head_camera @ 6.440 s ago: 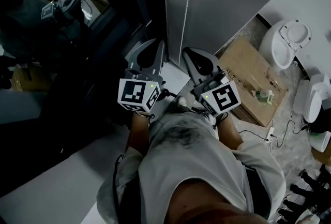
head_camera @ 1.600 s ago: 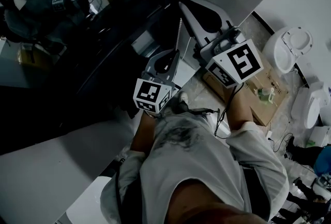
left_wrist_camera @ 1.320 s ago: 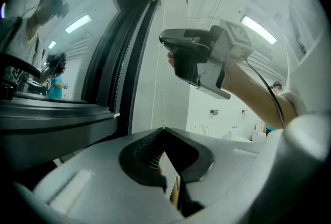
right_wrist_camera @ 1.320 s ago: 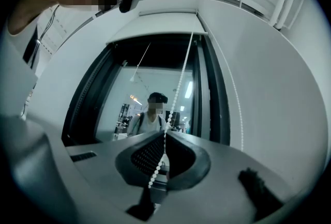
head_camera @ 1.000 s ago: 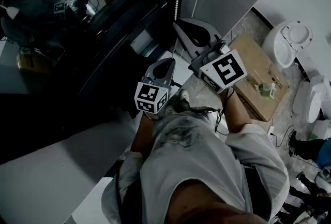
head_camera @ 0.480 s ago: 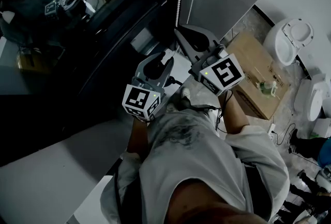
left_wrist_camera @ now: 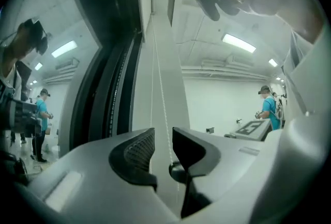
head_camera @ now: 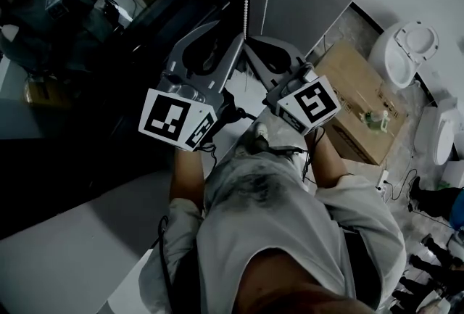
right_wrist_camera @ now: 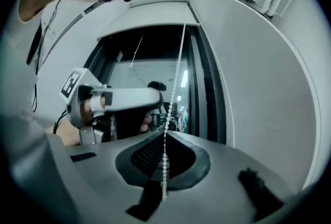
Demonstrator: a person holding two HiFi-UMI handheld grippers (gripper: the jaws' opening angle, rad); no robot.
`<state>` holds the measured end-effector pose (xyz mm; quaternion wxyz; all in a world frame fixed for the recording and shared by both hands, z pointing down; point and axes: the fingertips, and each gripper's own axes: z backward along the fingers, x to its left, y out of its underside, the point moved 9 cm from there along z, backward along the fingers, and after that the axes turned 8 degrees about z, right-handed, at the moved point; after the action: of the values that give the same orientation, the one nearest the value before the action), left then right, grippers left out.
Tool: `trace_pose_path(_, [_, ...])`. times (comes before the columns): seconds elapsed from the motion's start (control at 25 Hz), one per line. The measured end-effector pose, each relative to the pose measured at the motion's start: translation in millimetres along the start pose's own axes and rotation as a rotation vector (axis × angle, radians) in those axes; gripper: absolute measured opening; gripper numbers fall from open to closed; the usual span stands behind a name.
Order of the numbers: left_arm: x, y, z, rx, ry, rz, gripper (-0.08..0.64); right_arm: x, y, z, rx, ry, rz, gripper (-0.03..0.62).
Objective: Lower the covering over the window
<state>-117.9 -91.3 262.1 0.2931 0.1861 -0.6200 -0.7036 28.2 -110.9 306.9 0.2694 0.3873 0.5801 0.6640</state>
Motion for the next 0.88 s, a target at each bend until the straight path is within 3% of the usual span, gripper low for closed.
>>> trace_pose_path(0.2, [0, -37, -19, -0.065, 0.020, -0.037, 0.117, 9, -3, -5, -0.056, -0.025, 0.050, 0.022])
trace_pose_path(0.36, [1, -50, -30, -0.067, 0.014, -0.063, 0.092, 14, -6, -7, -0.056, -0.028, 0.061, 0.023])
trace_pose_path(0.44, [-1, -50, -31, -0.067, 0.010, -0.071, 0.029, 15, -6, -6, -0.050, -0.024, 0.060, 0.023])
trace_pose_path(0.68, [-3, -35, -27, -0.039, 0.032, -0.029, 0.017, 18, 7, -4, -0.009, -0.028, 0.068, 0.023])
trace_pose_path(0.88, [0, -11, -18, -0.003, 0.022, 0.022, 0.015, 25, 30, 1, 0.029, -0.029, 0.017, 0.023])
